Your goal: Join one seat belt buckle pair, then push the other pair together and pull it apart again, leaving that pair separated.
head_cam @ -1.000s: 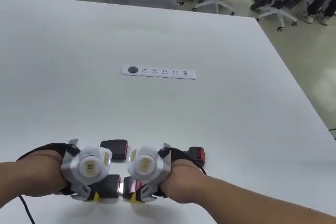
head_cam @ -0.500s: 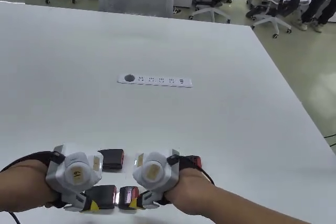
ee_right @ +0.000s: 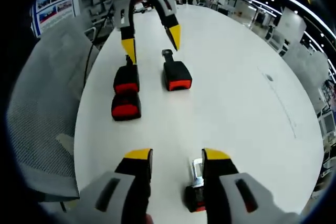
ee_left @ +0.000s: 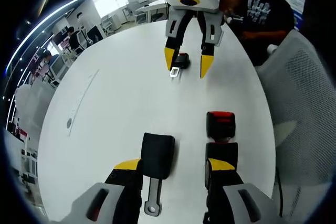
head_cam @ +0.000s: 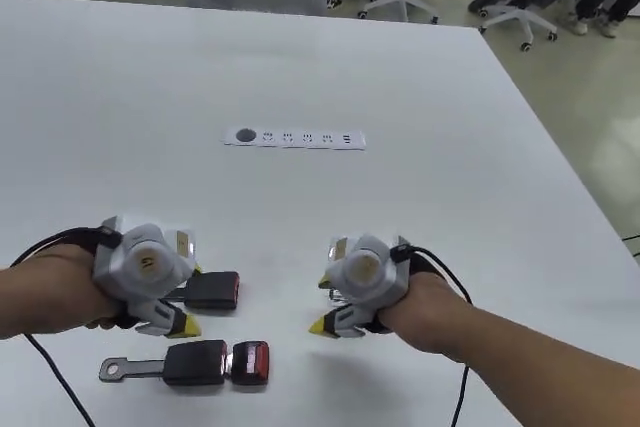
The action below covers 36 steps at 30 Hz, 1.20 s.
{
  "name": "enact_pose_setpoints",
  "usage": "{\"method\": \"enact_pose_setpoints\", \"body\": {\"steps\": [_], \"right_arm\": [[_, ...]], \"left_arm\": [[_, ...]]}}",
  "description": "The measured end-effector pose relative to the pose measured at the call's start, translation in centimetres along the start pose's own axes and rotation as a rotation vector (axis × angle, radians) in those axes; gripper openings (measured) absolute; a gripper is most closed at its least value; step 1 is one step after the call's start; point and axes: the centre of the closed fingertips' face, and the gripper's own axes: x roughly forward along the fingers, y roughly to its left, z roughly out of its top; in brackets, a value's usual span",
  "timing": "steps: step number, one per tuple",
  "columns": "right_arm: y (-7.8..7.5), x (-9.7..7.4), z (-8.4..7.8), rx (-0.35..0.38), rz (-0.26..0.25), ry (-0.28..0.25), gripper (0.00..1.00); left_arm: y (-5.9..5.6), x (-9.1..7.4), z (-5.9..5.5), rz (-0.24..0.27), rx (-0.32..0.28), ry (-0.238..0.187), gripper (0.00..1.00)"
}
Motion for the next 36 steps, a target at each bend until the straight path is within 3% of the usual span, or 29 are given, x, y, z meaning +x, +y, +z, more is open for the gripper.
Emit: {"method": "enact_pose_setpoints", "body": {"steps": [4, 6, 9, 11, 15, 19, 20, 21, 31, 33, 36], "right_arm": [[-1.2, -0.4, -1.8, 0.006, -0.003, 0.027, 0.37], [-2.1, -0.7, -2.9, -0.013, -0.011, 0.047, 0.38], [-2.9, -0.8, -4.5, 0.004, -0.014, 0.071, 0.4], [-3.2, -0.7, -5.4, -0.012, -0.022, 0.09, 0.4], [-3.5, -0.1, -6.5, -0.002, -0.007, 0.101, 0.41], [-3.2, 0.5, -7.4, 0.011, 0.028, 0.12, 0.41], [-3.0, 0.6, -6.5, 0.022, 0.048, 0.065, 0.39], [-3.2, 0.4, -7.0, 0.023, 0.043, 0.094, 0.39], [-3.0, 0.5, -7.0, -0.004, 0.098, 0.101, 0.37], [-3.0, 0.6, -7.0, -0.007, 0.101, 0.101, 0.36], [-3.1, 0.7, -7.1, -0.007, 0.102, 0.101, 0.36]], "left_arm": [[1.4, 1.3, -1.0, -0.008, 0.024, 0.025, 0.54], [2.2, 1.9, -1.5, -0.016, 0.007, 0.035, 0.56], [2.4, 2.4, -1.7, -0.036, -0.007, 0.031, 0.54], [2.4, 2.8, -1.8, -0.031, 0.018, 0.042, 0.54], [2.3, 3.6, -2.2, -0.044, 0.021, 0.046, 0.54], [2.5, 4.1, -3.3, -0.056, 0.048, 0.098, 0.49], [2.5, 4.3, -3.4, -0.061, 0.052, 0.098, 0.46], [2.5, 4.4, -3.4, -0.067, 0.051, 0.098, 0.44], [2.3, 4.6, -3.3, -0.103, 0.079, 0.084, 0.34], [2.0, 4.7, -3.3, -0.117, 0.13, 0.089, 0.33], [1.9, 4.6, -3.2, -0.12, 0.13, 0.103, 0.32]]}}
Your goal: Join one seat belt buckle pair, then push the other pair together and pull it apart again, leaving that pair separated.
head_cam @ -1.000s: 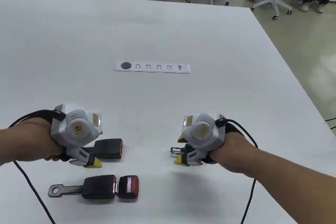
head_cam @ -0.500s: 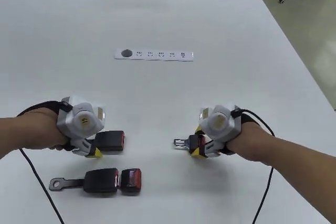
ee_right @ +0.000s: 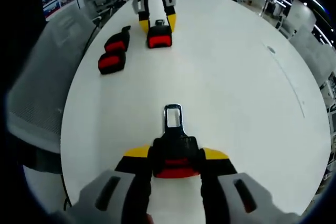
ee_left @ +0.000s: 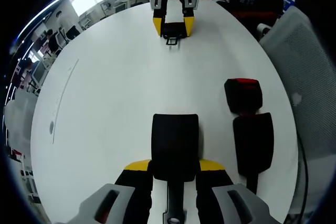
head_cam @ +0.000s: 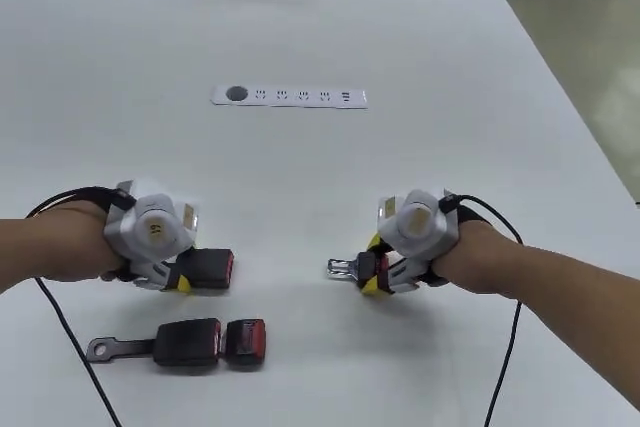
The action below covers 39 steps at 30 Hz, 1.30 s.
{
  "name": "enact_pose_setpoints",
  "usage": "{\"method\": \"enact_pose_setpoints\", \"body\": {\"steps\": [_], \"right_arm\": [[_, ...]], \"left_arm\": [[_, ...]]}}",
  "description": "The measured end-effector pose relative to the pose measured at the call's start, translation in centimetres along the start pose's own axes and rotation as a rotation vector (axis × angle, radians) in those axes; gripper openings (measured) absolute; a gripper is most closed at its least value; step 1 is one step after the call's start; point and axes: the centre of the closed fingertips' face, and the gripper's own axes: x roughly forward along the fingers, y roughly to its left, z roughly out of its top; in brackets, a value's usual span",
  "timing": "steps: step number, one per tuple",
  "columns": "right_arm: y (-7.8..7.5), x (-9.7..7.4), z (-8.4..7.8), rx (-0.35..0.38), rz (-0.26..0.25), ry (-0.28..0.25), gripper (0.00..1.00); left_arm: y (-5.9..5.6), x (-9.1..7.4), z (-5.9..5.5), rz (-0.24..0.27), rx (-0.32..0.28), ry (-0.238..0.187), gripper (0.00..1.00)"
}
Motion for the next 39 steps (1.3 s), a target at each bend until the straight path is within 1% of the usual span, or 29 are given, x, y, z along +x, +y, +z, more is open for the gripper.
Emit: {"method": "enact_pose_setpoints", "body": {"steps": [6, 11, 15, 21, 39], "right_arm": [[0.06, -0.03, 0.02, -0.001, -0.001, -0.009, 0.37], [0.09, -0.04, 0.04, 0.001, 0.001, -0.003, 0.37], [0.07, -0.01, 0.02, 0.002, 0.004, -0.001, 0.37], [0.06, 0.01, 0.08, -0.005, 0.012, 0.008, 0.36], [-0.03, 0.08, 0.22, -0.006, 0.021, 0.01, 0.36]], "left_arm": [[-0.37, -0.28, 0.37, -0.004, -0.012, 0.017, 0.32], [-0.58, -0.43, 0.52, -0.001, -0.019, 0.016, 0.32], [-0.66, -0.51, 0.63, -0.009, -0.022, 0.017, 0.32], [-0.64, -0.48, 0.63, -0.024, -0.022, 0.021, 0.32], [-0.27, -0.16, 0.28, -0.03, -0.01, 0.027, 0.32]]}}
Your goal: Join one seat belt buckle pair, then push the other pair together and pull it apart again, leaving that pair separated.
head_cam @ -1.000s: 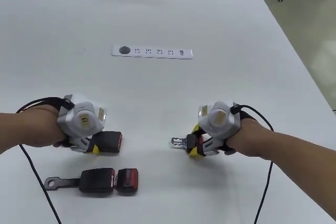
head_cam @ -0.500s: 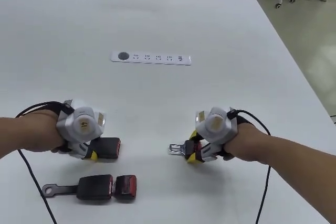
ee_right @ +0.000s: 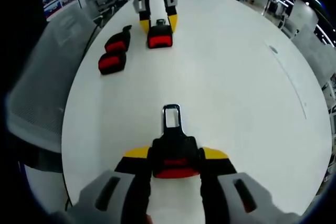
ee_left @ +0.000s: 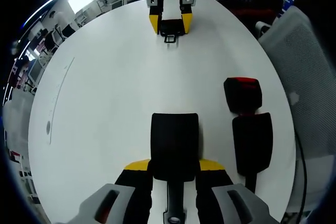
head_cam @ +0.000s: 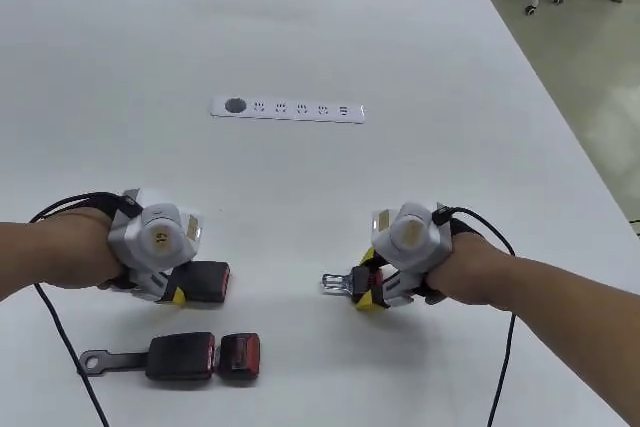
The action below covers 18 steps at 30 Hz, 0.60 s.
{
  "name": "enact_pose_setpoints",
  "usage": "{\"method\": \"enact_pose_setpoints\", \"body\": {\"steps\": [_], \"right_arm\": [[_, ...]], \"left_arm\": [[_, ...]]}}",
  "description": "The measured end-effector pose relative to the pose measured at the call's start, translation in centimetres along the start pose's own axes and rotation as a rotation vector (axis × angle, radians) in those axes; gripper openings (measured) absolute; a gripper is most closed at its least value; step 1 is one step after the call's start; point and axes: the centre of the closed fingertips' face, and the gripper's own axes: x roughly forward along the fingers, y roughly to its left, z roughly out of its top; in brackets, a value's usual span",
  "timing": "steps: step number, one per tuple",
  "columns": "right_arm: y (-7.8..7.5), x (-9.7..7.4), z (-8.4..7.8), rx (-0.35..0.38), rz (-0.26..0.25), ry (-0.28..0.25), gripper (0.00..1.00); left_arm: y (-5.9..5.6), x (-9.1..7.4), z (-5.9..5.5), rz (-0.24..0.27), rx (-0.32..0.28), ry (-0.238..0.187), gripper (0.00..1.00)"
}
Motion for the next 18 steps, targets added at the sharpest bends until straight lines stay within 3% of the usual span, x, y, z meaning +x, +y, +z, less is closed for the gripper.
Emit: {"method": "enact_pose_setpoints", "body": {"steps": [18], "right_arm": [[0.05, 0.05, 0.23, 0.0, 0.0, 0.0, 0.36]], "left_arm": [[-0.21, -0.07, 0.17, 0.001, -0.002, 0.003, 0.32]]}}
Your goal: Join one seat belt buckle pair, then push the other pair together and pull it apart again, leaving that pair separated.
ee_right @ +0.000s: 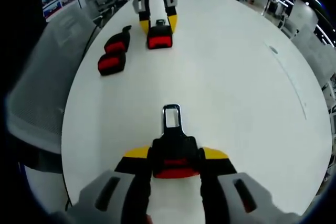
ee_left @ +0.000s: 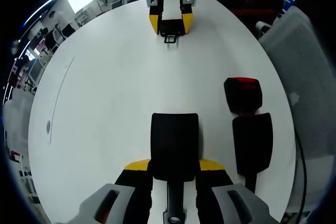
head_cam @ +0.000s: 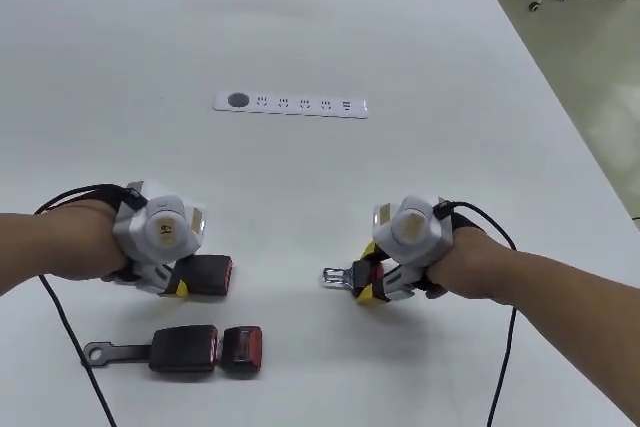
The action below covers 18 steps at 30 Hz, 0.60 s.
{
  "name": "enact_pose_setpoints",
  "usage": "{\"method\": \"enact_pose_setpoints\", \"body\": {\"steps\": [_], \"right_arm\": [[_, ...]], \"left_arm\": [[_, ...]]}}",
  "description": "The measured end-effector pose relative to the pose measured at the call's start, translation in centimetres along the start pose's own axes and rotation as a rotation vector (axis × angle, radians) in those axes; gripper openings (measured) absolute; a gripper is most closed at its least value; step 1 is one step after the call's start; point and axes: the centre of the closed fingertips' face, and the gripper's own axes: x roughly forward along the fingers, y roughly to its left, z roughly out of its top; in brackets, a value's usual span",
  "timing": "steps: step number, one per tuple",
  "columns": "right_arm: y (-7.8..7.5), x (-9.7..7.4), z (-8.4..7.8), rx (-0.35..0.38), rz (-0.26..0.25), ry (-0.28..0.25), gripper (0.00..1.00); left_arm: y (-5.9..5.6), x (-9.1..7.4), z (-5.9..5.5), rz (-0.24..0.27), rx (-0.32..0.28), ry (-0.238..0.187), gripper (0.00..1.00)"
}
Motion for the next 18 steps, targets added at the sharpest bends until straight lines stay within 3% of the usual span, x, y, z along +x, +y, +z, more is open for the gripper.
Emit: {"method": "enact_pose_setpoints", "body": {"steps": [18], "right_arm": [[-0.17, 0.47, 0.79, 0.011, -0.012, 0.005, 0.36]], "left_arm": [[-0.05, -0.11, 0.04, 0.0, 0.0, -0.002, 0.32]]}}
